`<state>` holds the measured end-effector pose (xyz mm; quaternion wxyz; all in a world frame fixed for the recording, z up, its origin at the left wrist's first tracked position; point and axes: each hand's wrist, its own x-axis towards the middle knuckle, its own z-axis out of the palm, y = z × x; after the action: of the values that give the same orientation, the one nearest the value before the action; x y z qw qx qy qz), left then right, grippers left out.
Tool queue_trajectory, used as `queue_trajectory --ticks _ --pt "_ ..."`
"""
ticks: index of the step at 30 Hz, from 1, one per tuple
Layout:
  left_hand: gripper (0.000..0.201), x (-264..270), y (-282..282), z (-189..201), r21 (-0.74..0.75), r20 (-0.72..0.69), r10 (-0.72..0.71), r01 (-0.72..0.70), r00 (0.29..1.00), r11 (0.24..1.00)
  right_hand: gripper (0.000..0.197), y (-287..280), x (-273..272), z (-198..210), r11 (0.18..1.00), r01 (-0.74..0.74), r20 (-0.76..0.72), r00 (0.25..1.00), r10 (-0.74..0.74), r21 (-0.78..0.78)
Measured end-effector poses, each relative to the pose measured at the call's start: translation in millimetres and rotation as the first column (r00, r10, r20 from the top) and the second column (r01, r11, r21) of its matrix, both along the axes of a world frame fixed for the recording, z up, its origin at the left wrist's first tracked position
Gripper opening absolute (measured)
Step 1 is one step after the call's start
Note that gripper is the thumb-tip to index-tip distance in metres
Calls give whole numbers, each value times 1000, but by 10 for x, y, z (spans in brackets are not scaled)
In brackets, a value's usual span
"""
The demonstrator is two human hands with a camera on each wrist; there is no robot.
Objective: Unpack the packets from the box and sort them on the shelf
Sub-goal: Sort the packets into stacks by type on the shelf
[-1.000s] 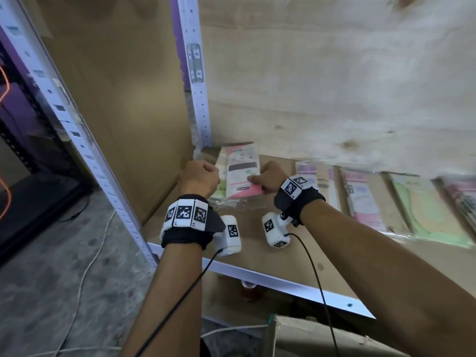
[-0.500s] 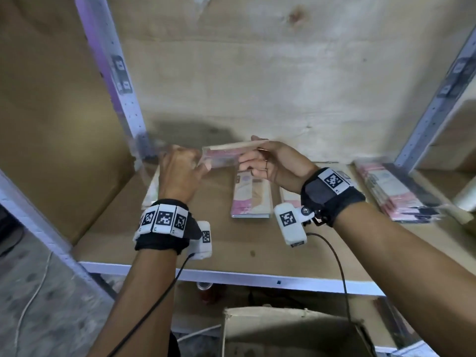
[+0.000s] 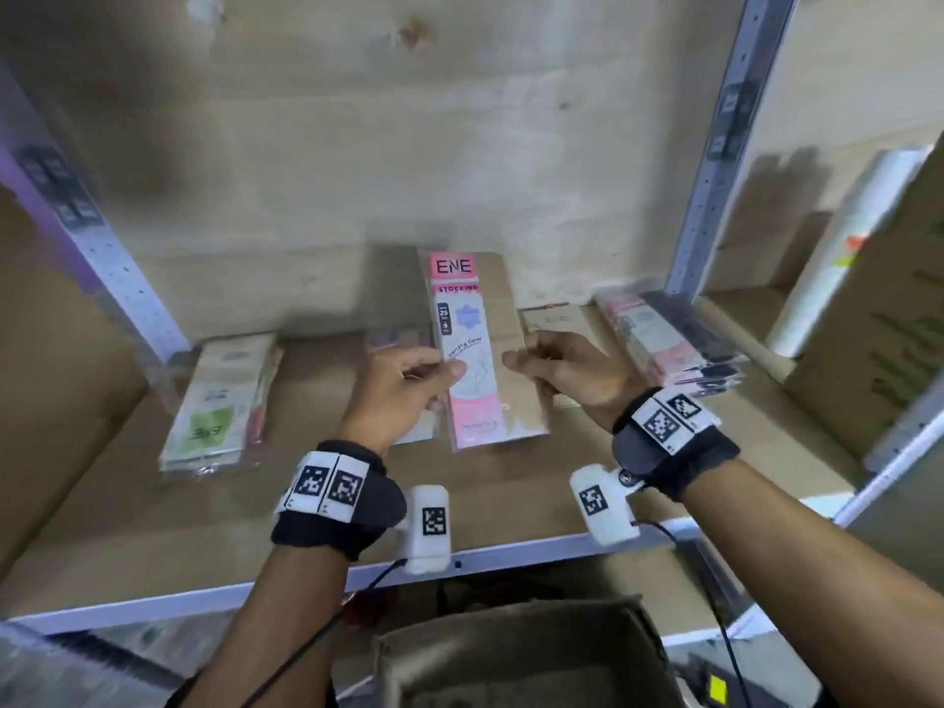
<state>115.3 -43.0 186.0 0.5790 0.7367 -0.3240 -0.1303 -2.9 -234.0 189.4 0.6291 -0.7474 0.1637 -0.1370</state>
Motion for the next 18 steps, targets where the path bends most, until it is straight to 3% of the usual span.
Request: queue_trajectory --ticks 3,8,12,15,18 --pt "24 -21 -194 -137 -48 -175 -21 13 984 999 14 -127 -93 -158 997 -18 -110 994 26 77" --pt "31 -25 -407 -270 18 -312 -73 82 947 996 10 -259 -280 -287 958 0 -101 994 30 287" --pt "44 -14 -524 -285 72 -305 1 22 952 997 12 -317 -469 -288 976 -30 -137 989 61 214" --pt "56 30 -574 -282 -8 -300 95 -102 949 995 10 -320 -601 -304 986 -95 -172 978 119 138" --pt "45 96 -543 -262 -84 -176 208 -225 962 971 26 -323 -683 -311 987 -155 -189 969 160 41"
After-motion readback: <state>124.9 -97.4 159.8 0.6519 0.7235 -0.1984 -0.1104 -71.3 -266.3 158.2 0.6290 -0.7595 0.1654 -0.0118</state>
